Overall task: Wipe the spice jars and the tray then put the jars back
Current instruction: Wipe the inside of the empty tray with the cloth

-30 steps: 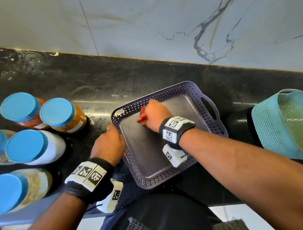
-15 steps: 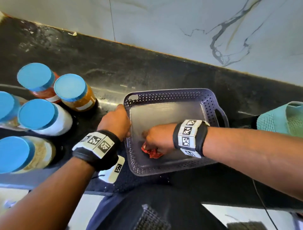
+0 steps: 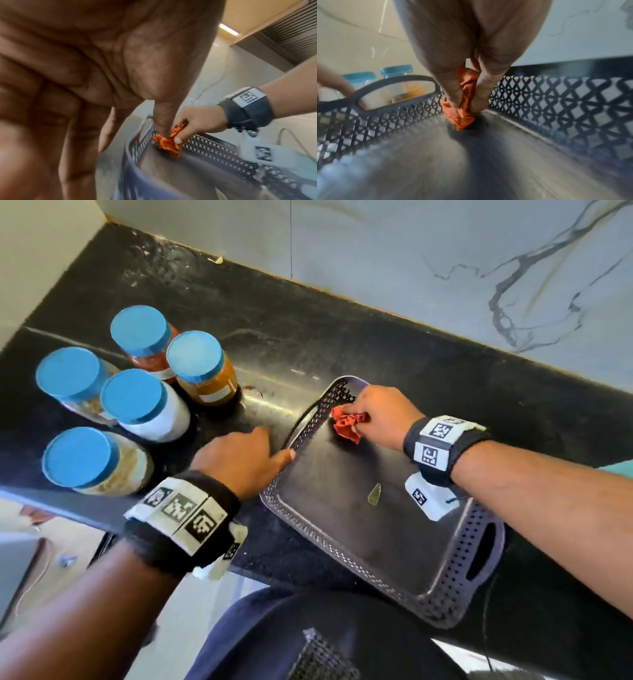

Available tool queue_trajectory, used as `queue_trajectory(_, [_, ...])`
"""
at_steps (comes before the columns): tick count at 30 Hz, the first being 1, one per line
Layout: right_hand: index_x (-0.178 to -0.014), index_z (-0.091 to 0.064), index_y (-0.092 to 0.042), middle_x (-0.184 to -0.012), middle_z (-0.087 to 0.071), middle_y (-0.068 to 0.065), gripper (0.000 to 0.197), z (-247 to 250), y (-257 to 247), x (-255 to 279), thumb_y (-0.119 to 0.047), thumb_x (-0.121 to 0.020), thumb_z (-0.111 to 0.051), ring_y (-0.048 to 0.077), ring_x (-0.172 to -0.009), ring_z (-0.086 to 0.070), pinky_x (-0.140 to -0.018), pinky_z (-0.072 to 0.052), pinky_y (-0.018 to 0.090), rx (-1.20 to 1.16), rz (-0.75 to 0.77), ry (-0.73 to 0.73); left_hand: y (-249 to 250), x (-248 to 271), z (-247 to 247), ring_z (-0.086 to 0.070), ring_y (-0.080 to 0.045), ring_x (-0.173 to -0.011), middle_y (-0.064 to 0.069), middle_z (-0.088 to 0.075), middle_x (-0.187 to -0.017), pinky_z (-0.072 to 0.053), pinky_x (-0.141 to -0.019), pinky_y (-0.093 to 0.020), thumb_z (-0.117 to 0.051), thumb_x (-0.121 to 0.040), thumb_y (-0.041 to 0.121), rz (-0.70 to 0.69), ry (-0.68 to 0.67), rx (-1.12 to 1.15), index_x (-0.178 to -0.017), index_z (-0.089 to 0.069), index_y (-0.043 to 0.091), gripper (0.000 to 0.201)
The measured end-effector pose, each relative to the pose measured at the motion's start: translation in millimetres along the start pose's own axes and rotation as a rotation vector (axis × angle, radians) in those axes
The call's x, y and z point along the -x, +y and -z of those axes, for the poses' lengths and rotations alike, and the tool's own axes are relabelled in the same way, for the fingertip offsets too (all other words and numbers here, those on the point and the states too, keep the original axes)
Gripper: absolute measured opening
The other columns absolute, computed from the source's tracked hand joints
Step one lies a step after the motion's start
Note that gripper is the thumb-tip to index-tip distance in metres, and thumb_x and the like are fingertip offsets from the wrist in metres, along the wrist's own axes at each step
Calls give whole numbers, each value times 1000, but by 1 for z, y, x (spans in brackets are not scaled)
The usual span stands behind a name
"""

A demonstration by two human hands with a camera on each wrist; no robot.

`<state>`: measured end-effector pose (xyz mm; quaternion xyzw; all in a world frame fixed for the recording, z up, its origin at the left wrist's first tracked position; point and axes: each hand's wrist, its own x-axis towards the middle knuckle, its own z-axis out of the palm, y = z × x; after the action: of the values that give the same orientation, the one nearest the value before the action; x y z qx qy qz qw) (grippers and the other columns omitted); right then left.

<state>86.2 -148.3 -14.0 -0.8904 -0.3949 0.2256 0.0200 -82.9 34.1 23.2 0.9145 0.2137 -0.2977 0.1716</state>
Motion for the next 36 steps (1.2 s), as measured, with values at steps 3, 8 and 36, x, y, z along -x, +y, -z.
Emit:
queue_trajectory(3, [-110,-73,-15,-104,-65,14,25,-10,-9,-5,-17,-89,-59,36,-104,-62,-79,-43,35,80,42,-6,-10,23,-42,-75,-32,-65,-12,-76,-76,-63,-63,-43,-51,-103,40,69,-202,304,-104,-47,11,29])
queue_trajectory(8, [-111,-75,-11,-108,-62,14,26,-18,-35,-2,-24,-90,-67,35,-108,-59,-80,-41,31,42,73,-17,10,26,-81,-67,-18,-47,-8,-72,-67,-60,-51,-38,-35,-98,-2,83,21,420,-86,-38,15,21])
queue_trajectory(36, [-71,-65,-10,-67,-57,4,11,12,13,-14,-13,-81,-61,34,-82,-65,-66,-42,32,117,68,-39,30,-2,-58,-76,-36,-69,-18,-76,-86,-64,-65,-47,-52,-98,28,118,59,615,-120,-32,14,33])
